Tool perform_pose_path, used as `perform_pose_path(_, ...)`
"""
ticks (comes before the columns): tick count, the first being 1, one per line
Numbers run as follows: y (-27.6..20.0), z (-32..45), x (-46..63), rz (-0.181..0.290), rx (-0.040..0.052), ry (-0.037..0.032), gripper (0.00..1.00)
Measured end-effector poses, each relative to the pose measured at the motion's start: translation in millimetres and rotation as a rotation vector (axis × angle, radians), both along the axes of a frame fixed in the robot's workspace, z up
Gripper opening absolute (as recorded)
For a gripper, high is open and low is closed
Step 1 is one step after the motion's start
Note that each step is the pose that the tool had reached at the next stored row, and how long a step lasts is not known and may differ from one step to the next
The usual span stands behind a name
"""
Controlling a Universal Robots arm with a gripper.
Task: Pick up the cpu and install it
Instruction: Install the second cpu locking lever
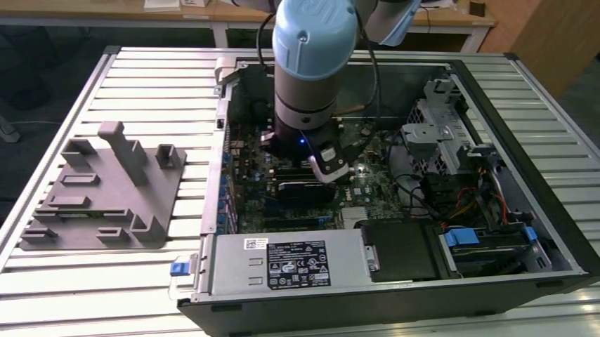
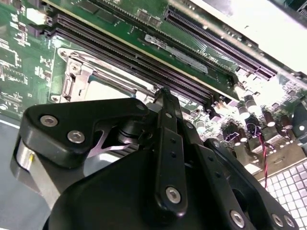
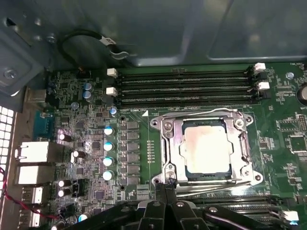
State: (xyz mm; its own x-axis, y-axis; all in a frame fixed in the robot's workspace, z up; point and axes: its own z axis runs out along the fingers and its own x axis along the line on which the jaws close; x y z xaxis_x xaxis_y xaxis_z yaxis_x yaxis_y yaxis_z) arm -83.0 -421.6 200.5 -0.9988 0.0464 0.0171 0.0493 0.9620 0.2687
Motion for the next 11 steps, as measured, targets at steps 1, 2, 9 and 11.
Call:
perform_pose_path(1,-0.1,-0.8,-0.3,0.000,0.0058,0.0000,0.11)
perform_pose_path(2,-0.2,-1.6,-0.6,0.000,0.0108,0.0000,0.11)
perform_pose_path(9,-0.3,-6.9,-2.5,0.000,0.0322,0.0001,0.11)
perform_pose_path(11,-0.4,-7.7,-2.8,0.000,0.0374,0.0004,0.11)
